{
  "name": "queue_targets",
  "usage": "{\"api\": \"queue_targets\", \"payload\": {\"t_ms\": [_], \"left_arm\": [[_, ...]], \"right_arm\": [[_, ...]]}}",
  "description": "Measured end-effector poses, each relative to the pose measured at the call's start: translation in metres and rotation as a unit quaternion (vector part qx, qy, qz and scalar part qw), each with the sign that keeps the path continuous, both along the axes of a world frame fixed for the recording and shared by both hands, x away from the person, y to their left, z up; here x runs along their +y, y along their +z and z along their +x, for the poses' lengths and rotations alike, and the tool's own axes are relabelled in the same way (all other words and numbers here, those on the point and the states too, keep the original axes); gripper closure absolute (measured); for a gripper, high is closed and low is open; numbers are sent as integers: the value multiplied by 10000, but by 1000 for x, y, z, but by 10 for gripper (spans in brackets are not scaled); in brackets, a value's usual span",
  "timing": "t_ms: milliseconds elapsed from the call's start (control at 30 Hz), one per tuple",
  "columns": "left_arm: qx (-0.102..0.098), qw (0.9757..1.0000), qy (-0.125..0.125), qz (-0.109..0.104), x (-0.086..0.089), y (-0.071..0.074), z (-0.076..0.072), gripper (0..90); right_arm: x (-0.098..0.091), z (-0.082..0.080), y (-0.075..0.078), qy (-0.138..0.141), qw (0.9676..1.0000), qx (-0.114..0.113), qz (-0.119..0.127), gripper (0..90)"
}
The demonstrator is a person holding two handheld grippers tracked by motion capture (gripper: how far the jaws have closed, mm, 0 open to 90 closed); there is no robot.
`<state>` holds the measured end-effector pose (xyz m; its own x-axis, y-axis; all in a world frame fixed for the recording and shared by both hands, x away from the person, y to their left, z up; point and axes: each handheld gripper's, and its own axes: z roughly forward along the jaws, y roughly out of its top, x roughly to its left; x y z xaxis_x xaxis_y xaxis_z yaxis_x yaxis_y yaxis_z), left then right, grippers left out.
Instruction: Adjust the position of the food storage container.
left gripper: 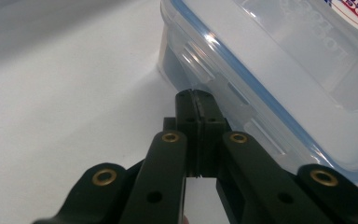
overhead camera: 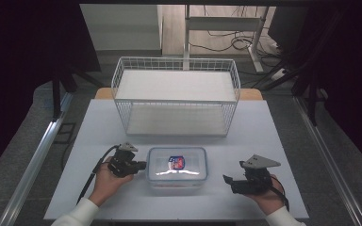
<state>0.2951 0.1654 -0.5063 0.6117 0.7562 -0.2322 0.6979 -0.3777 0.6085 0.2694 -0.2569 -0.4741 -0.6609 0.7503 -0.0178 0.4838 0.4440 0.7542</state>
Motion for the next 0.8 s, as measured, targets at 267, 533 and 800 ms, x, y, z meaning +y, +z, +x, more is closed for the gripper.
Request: {"api": "queue_targets", "payload": {"t_ms": [267,533,800], "left_arm": [[-238,9990,358,-88,21,7,-11,900],[-448,9966,610,-330,36,13,-29,826],[-761,9927,864,-364,35,20,-36,291]], "right_arm": [[-1,-2,2,-38,9999,-121,58,185],[-1,0,2,-21,9998,-99,180,185],[-1,-1,3,5,9997,-100,242,185]]}}
